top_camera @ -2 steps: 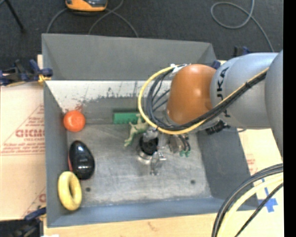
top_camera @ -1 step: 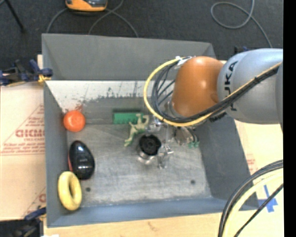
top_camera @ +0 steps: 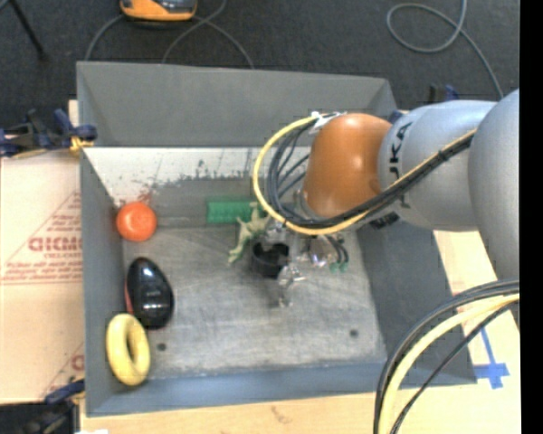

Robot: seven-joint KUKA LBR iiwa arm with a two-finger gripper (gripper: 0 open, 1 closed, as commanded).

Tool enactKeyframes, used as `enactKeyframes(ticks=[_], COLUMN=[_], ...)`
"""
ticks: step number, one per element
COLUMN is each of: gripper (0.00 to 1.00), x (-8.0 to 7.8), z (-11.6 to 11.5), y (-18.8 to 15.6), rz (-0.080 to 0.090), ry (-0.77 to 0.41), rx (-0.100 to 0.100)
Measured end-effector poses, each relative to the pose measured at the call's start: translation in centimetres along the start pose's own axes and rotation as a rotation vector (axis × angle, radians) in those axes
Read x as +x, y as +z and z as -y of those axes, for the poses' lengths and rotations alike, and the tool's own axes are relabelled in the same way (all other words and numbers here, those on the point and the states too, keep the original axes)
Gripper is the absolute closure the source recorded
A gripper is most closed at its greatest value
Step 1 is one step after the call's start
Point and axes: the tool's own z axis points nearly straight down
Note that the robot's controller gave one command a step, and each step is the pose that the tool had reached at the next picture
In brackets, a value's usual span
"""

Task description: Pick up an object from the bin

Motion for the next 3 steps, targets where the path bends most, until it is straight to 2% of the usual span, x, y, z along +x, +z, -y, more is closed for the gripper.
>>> enactKeyframes(ticks=[1,3], gripper=[1.00,1.00], x=[-0.27,-0.29], z=[0.20,0.20], y=[1.06,1.00], rz=[-0.006,-0.007], ry=[-0.239,-0.237], rx=[0.000,-0.001])
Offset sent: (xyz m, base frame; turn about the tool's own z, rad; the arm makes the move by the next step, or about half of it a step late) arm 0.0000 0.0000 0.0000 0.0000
